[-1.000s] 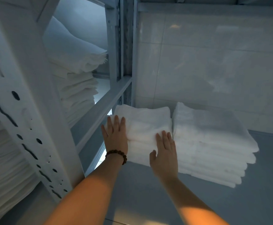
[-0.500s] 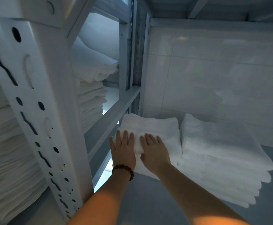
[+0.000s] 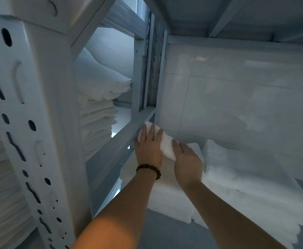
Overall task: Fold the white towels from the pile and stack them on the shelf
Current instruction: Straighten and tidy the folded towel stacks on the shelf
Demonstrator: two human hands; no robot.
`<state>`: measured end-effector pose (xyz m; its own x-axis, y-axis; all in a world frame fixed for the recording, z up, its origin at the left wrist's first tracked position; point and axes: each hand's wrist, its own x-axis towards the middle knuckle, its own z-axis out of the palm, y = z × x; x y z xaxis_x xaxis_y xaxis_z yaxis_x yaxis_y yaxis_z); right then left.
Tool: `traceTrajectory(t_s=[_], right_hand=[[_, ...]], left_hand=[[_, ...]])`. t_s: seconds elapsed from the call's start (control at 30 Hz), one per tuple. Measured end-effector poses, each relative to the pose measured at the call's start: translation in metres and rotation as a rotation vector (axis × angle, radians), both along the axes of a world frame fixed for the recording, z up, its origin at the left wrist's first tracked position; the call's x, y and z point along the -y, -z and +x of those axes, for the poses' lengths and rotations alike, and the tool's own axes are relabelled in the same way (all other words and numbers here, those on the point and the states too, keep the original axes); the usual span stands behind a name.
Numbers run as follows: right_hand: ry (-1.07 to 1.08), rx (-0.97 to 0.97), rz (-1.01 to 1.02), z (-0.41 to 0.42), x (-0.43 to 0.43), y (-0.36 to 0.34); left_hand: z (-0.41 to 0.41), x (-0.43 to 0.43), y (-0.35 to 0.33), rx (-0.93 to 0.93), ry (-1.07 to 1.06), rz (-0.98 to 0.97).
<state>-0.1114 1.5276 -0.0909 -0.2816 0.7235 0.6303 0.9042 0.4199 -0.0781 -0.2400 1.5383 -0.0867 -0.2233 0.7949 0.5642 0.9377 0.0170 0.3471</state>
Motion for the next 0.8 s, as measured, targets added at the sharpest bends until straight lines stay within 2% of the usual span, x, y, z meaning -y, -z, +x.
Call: traceTrajectory(t_s=[0.13, 0.3, 0.43, 0.57, 0.63, 0.73, 0.8], right_hand=[[-0.12, 0.305, -0.299, -0.011, 0.018, 0.04], [-0.143, 0.292, -0.266, -0.02, 0.014, 0.046], [-0.154, 0.353, -0.355, -0.023, 0.016, 0.046], [-0.086, 0.315, -0.39, -0.005, 0.023, 0.04], [-0.006, 0.327, -0.393, 0.003, 0.027, 0.041], [-0.003, 0.359, -0.376, 0.001, 0.031, 0.044], [0.007, 0.318, -0.278, 0.001, 0.033, 0.046]], left_hand=[[-0.017, 0.031, 0.068, -0.06, -0.137, -0.294], [-0.028, 0.034, 0.075, -0.022, -0.204, -0.255], [-0.026, 0.038, 0.083, 0.027, -0.257, -0.306], [-0.016, 0.046, 0.076, 0.123, -0.297, -0.224], [-0.003, 0.056, 0.078, 0.165, -0.219, -0.132], [0.014, 0.072, 0.088, 0.065, -0.035, 0.023], [0.011, 0.068, 0.09, -0.004, -0.018, 0.026]])
